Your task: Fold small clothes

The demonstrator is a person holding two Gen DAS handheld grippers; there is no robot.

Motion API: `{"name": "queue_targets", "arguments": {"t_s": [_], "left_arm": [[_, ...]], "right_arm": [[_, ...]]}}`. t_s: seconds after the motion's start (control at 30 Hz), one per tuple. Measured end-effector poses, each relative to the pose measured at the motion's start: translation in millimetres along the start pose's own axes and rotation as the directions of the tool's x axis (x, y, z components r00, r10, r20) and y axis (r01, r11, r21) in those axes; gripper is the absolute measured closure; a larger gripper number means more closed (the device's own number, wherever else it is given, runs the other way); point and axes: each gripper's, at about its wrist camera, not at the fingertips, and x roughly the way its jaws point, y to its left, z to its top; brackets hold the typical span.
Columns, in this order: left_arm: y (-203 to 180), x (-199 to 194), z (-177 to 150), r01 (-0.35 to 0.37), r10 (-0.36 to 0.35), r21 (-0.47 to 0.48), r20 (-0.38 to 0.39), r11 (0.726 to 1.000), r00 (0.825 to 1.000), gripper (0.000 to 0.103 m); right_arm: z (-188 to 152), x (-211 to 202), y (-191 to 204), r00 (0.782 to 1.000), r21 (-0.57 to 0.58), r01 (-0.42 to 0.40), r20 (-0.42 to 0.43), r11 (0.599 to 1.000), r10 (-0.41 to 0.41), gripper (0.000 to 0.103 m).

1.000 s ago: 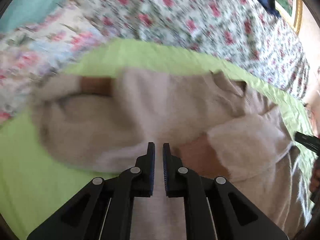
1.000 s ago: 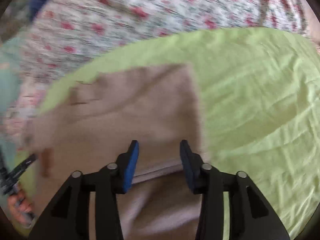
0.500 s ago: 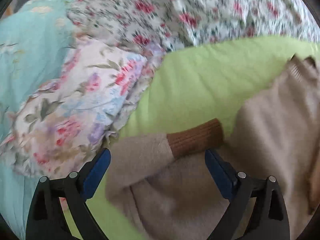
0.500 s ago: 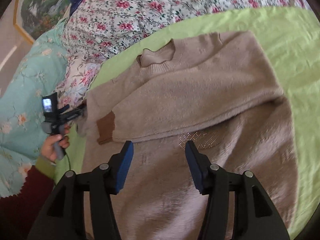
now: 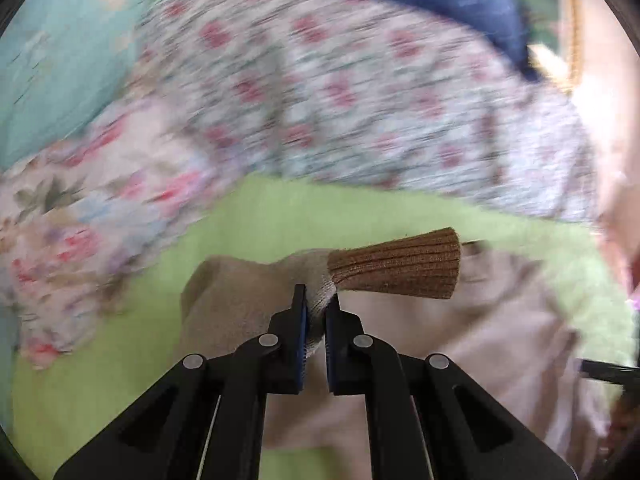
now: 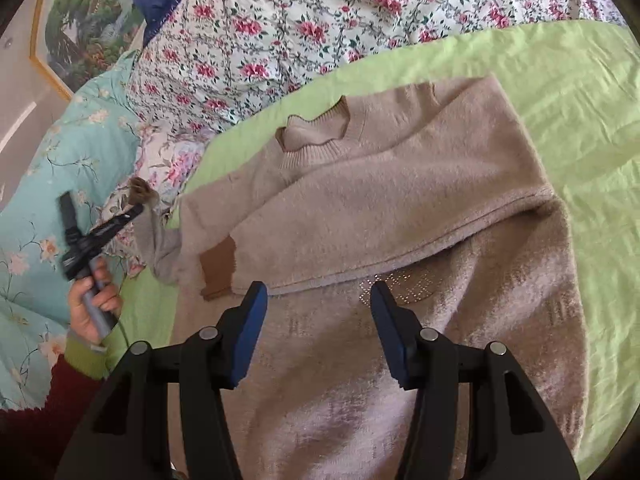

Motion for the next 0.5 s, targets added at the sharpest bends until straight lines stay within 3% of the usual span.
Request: {"name": "queue_targets", "arguments": {"t_s": [0.1, 0.17, 0.33, 0.5], "left_arm": [[-63, 3, -5, 0.163, -0.163, 0.014, -0.011, 0.987, 0.987, 0.097], [-95, 15, -11, 0.231, -0.23, 0.02, -0.035, 0.973, 0.973, 0.097], [-175, 79, -33, 0.317, -0.309, 0.031, -0.148, 0.948, 0.939, 0.097], [-220, 145, -59, 0.302, -0.276, 0.072, -0.248, 0.95, 0.928, 0.095]], "right_arm": [[-1, -11, -6, 1.0, 0.011, 0.009, 0.019, 1.0, -0.009, 0.048], [-1, -17, -11, 0.999, 0.026, 0.015, 0.028, 1.0, -0.016, 0.048], [0, -36, -29, 0.998, 0.056, 0.042, 0.049, 0.998, -0.044, 0.048], [5, -44, -43, 0.996, 0.078, 0.059, 0.066, 0.995, -0.064, 0.048]]}}
